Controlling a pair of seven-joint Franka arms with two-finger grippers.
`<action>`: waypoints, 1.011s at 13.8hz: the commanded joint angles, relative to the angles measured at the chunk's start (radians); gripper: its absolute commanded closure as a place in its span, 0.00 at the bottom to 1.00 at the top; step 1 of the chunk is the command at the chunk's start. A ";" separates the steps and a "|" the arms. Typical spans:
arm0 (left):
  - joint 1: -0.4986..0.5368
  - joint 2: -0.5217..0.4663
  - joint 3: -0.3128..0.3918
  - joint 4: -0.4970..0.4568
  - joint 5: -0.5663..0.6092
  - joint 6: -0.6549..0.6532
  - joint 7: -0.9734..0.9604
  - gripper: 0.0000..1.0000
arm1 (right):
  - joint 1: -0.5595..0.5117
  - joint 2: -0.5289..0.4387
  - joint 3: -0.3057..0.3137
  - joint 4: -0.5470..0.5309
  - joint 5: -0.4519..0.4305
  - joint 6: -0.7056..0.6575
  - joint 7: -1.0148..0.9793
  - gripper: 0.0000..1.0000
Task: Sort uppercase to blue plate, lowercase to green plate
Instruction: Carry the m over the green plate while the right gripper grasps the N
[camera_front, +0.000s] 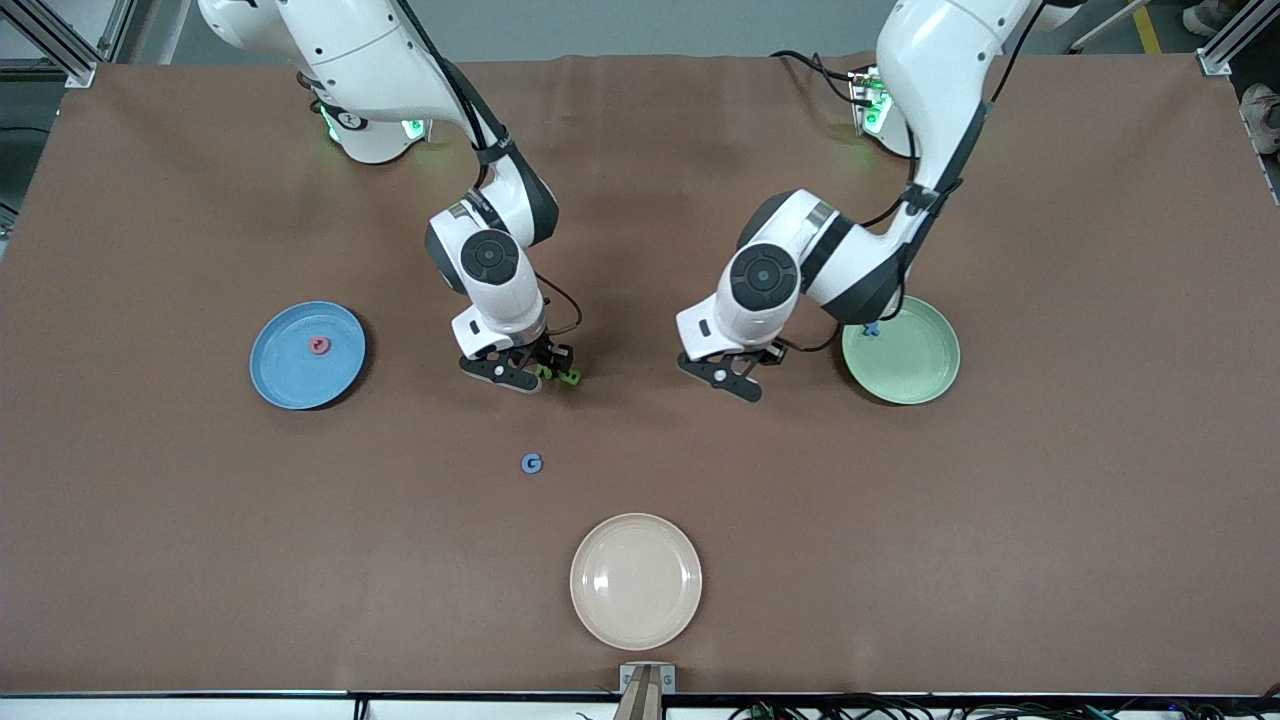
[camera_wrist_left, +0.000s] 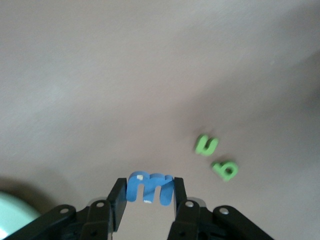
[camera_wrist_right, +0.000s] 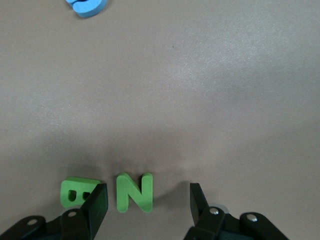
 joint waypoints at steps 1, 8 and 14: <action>0.063 -0.117 -0.008 -0.134 0.000 -0.018 0.076 0.70 | 0.020 0.019 -0.009 0.016 0.003 0.013 0.017 0.27; 0.281 -0.296 -0.008 -0.406 0.028 0.005 0.332 0.70 | 0.020 0.030 -0.009 0.017 0.003 0.016 0.020 0.55; 0.436 -0.299 -0.008 -0.516 0.091 0.173 0.447 0.70 | 0.020 0.033 -0.010 0.017 0.003 0.014 0.019 0.80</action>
